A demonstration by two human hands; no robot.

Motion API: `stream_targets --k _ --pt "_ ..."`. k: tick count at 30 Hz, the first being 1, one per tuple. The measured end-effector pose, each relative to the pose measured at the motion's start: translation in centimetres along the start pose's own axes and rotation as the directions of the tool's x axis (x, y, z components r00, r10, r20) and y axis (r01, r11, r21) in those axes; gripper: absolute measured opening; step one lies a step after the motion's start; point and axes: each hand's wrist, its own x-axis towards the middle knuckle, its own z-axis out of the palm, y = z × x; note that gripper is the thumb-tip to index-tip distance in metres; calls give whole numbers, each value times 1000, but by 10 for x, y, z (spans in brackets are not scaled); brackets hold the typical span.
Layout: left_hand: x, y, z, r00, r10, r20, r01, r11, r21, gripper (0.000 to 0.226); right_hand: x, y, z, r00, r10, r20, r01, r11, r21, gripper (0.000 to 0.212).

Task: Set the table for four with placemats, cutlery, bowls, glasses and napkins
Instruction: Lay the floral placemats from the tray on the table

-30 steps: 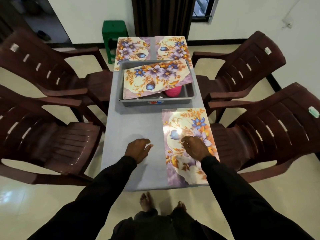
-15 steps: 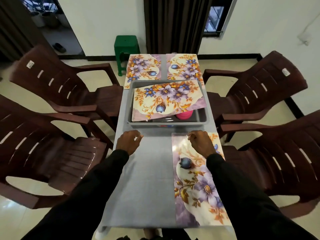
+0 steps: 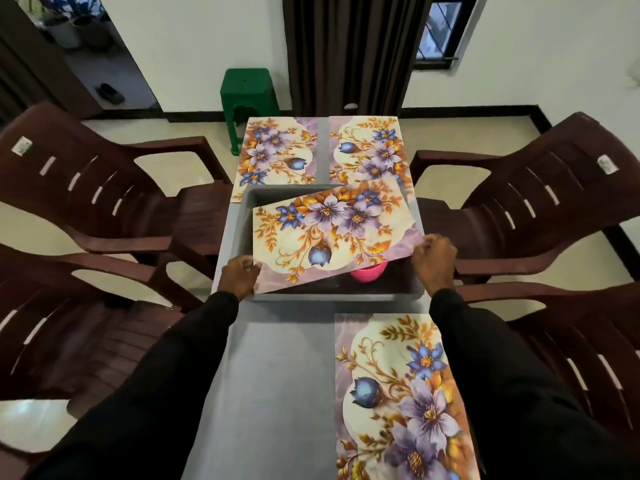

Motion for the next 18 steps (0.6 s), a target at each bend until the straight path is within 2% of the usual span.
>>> stream_targets --k 4,6,9,12,14,18 --pt "16 -4 10 998 -49 43 48 999 23 21 24 -3 6 995 97 10 -97 995 -10 27" --pt "20 -7 14 996 -70 61 69 997 29 21 34 -1 9 988 152 27 -152 988 6 36" --pt "27 -5 21 991 -125 54 126 992 -13 23 52 5 16 983 171 67 -170 985 -10 38" --pt "33 -2 25 977 -207 46 211 969 -128 19 63 5 18 978 166 123 -175 982 70 28" --pt "37 0 27 963 -261 67 269 932 -242 14 64 3 14 978 170 120 -186 973 140 27" --pt "39 2 29 948 -313 61 314 885 -344 13 60 13 6 967 230 104 -248 944 216 24"
